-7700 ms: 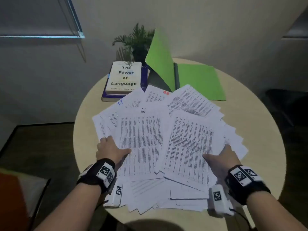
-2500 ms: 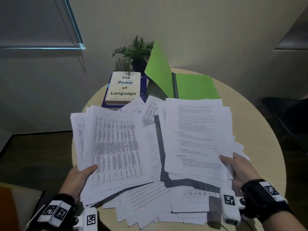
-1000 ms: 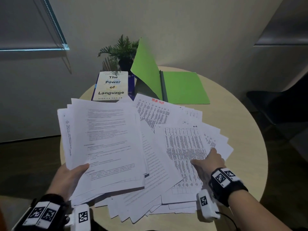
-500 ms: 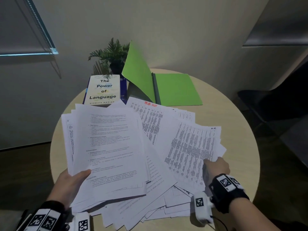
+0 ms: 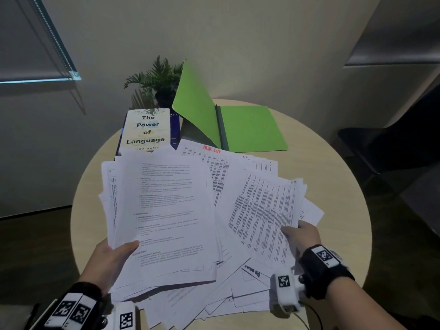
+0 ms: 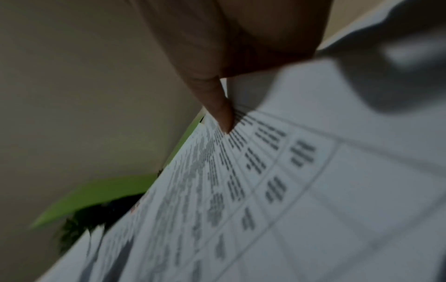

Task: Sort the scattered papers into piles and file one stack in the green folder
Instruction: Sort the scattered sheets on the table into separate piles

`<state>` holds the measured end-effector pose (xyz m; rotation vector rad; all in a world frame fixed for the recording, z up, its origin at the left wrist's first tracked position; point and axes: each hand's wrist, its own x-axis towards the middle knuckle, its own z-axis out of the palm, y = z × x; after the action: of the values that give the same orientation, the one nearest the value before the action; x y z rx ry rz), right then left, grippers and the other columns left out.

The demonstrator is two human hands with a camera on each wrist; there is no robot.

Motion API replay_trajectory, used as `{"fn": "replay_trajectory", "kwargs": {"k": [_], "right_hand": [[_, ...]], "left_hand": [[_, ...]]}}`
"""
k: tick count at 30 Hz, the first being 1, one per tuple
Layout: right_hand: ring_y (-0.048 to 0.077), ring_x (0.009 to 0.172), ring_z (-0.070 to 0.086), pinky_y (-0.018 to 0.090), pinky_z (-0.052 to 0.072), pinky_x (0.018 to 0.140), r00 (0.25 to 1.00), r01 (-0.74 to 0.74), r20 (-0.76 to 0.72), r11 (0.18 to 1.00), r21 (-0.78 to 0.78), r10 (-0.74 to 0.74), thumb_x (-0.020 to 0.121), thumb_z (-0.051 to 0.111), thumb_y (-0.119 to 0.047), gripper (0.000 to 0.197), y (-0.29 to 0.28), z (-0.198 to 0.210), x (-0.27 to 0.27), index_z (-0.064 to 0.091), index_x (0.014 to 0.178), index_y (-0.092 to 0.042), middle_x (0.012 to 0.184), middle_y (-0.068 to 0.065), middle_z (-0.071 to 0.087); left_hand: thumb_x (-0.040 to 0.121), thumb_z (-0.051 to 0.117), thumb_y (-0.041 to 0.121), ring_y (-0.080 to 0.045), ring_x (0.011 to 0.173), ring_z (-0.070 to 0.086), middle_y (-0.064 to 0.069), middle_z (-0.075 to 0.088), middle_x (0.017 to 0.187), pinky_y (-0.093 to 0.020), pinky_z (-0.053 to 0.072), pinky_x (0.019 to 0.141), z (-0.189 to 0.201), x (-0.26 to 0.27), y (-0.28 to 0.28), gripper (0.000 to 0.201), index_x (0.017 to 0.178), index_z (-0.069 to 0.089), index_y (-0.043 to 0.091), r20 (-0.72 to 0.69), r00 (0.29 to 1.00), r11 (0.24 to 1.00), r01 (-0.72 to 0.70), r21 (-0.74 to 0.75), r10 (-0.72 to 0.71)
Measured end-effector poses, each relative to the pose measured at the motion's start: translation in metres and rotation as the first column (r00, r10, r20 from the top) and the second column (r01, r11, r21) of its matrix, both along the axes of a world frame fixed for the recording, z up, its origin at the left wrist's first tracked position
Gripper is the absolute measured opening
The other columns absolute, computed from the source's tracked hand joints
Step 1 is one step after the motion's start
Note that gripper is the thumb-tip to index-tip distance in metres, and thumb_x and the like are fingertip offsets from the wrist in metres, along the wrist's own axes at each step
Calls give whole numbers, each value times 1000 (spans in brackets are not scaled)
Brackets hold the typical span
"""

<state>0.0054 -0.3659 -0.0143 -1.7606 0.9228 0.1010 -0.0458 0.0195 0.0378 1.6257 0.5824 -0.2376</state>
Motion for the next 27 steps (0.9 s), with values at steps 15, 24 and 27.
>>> {"fn": "replay_trajectory", "kwargs": {"k": [15,24,27], "right_hand": [[28,100,64,42,49,96,909,11,417,998,-56,13,92,56,-14,29,-27,137,16,63,120,-7,116,9,66],[14,56,70,20,52,47,935,-249,310,940,232,172,92,50,4,18,37,106,-6,61,105,5,71,4,76],[28,91,69,25,55,69,949,-252,273,905,344,161,89,54,7,28,56,77,-8,57,117,10,103,17,70]], "left_hand": [[87,61,3,-34,94,66,-17,70,107,-35,50,76,-21,6,15,32,119,60,1,-12,999,996,-47,-71,46],[64,73,44,-15,105,66,8,73,110,-36,45,97,-20,3,-10,54,112,65,24,129,991,993,43,-114,-28],[79,70,44,4,95,67,24,73,97,-27,46,91,-19,2,-19,29,105,64,31,152,985,989,95,-116,-77]]}}
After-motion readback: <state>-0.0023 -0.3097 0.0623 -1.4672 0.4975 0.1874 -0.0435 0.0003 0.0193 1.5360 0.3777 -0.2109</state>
